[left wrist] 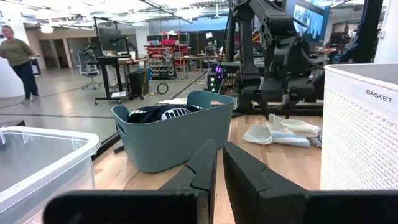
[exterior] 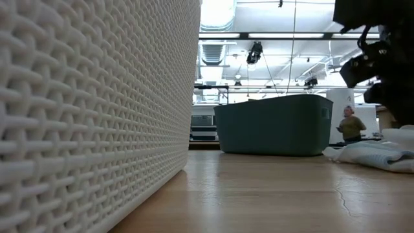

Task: Pick & Place Cloths
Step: Put the top white sock into the transparent bin

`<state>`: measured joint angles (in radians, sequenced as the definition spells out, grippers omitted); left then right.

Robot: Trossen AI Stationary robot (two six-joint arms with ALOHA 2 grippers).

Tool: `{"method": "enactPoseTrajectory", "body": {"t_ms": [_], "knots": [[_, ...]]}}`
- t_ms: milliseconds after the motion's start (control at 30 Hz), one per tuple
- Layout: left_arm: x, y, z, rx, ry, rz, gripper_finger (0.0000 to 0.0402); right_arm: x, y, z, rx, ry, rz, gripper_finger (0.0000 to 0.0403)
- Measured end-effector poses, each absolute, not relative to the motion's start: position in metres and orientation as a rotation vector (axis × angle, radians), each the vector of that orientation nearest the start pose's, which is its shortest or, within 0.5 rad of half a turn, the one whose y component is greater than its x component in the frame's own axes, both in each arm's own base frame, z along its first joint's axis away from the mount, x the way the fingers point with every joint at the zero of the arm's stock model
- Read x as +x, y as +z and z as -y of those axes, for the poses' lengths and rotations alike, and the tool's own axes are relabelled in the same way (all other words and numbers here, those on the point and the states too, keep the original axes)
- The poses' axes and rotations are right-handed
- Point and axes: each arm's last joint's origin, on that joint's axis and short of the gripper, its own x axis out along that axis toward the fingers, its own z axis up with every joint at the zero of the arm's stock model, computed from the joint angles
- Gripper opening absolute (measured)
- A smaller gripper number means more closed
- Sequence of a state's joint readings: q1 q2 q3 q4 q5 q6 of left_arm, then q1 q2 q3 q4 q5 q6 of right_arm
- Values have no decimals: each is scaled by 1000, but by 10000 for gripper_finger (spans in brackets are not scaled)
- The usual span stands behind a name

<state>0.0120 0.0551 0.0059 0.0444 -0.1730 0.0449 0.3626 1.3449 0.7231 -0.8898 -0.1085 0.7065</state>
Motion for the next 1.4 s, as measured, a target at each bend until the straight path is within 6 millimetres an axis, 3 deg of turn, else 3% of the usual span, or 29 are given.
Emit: {"method": "enactPoseTrajectory", "body": {"t_ms": [167, 300, 433, 633, 700, 833, 1033, 1400], "knots": [[100, 166, -6, 45, 185, -8, 35, 191, 161, -76, 321, -161, -1599, 254], [100, 166, -6, 45, 185, -8, 35, 192, 158, -77, 308, -129, -1624, 222], [100, 165, -6, 45, 185, -9, 35, 193, 159, -77, 307, -108, -1625, 160], [100, 166, -6, 45, 185, -8, 35, 191, 166, -78, 342, -55, -1614, 33], [100, 165, -6, 45, 185, -9, 35, 191, 171, -78, 350, -44, -1597, 18], [100, 165, -6, 45, 185, -9, 35, 194, 187, -80, 373, -11, -1530, 11], [100, 165, -6, 45, 185, -9, 35, 201, 227, -80, 372, 12, -1360, 10], [100, 166, -6, 45, 185, -8, 35, 202, 293, -74, 256, -29, -1084, 9]]}}
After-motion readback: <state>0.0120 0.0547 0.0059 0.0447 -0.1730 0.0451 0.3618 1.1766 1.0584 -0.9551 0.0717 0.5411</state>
